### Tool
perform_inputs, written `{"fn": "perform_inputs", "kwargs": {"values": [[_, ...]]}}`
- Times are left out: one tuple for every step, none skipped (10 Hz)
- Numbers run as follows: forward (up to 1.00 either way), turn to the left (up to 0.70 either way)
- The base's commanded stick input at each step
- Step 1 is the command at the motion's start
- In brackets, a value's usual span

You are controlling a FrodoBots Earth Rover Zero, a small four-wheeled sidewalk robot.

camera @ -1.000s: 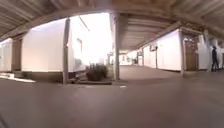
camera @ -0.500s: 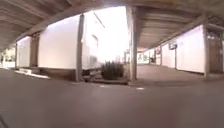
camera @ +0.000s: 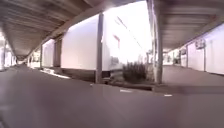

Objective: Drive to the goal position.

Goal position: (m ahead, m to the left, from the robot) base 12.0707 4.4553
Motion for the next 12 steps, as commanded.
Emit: {"fn": "perform_inputs", "kwargs": {"values": [[0.7,0.09],[0.7,0.19],[0.7,0.28],[0.7,0.35],[0.7,0.35],[0.7,0.35],[0.7,0.35],[0.7,0.35],[0.7,0.35],[0.7,0.35],[0.7,0.31],[0.7,0.19]]}}
